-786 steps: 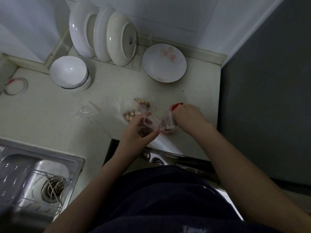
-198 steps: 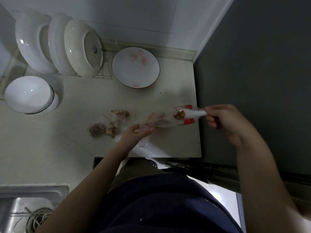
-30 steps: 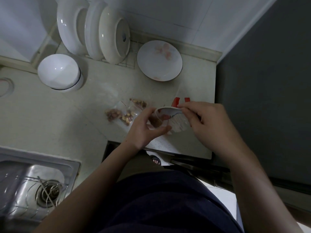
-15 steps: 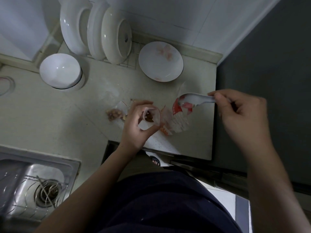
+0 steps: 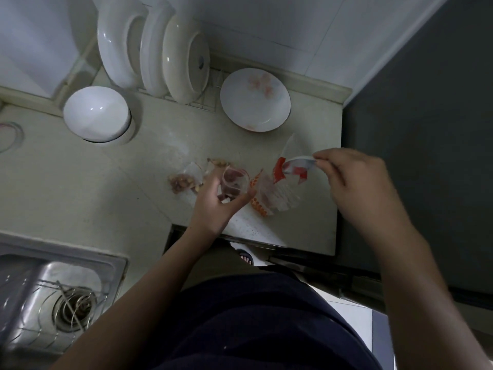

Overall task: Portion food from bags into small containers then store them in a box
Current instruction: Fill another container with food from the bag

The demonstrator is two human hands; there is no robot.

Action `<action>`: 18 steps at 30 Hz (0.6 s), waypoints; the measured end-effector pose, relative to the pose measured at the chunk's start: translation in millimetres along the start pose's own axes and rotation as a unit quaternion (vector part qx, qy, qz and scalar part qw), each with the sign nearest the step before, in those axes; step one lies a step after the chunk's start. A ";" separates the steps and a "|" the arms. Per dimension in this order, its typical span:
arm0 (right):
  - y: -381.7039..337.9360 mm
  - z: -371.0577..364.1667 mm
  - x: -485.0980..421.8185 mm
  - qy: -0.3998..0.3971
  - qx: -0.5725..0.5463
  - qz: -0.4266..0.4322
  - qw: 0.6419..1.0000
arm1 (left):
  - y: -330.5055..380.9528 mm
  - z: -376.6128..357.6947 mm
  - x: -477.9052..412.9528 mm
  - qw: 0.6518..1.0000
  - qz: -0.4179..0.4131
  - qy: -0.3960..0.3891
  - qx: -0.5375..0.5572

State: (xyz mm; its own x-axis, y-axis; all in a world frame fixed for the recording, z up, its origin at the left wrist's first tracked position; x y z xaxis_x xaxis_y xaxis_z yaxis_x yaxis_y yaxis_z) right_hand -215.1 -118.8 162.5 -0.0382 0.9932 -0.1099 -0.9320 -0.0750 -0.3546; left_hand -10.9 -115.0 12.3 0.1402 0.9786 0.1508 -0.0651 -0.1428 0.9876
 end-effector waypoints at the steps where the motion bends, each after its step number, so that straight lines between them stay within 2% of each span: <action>1: -3.2 -8.9 -3.8 -0.028 0.008 0.025 0.999 | -1.4 -0.4 -0.7 1.000 0.002 -0.007 -0.004; 3: -8.6 -30.2 -11.9 -0.095 0.042 0.072 0.992 | -3.1 -0.3 -2.5 1.000 -0.001 -0.016 -0.019; 6: -9.2 -64.2 -21.3 -0.196 0.107 0.099 0.970 | -8.5 1.3 -2.7 1.000 -0.005 -0.014 -0.017; 9: -6.0 -90.6 -31.1 -0.280 0.130 0.059 0.949 | -15.8 3.5 0.6 1.000 -0.007 -0.016 -0.022; 13: -6.0 -112.3 -44.6 -0.312 0.182 0.051 0.931 | -27.1 7.5 3.7 0.999 0.014 -0.013 -0.051; 18: 9.0 -126.9 -46.4 -0.347 0.144 -0.004 0.927 | -32.9 5.9 7.7 0.996 0.030 -0.049 -0.065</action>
State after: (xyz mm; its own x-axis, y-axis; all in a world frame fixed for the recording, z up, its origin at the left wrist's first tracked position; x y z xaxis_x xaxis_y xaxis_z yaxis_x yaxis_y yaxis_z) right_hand -175.9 -176.8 46.6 -0.1597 0.8192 0.5509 -0.9871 -0.1392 -0.0791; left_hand -1.9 -103.6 -18.7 0.2270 0.9487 0.2199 -0.2032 -0.1746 0.9634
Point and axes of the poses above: each hand's wrist, its own x-axis away from the middle knuckle, its own z-axis out of the back of the hand, y = z × x, the point moved 7 cm from there along -x, towards the middle knuckle, and after that the axes turned 3 degrees about -z, right-handed, at the moved point
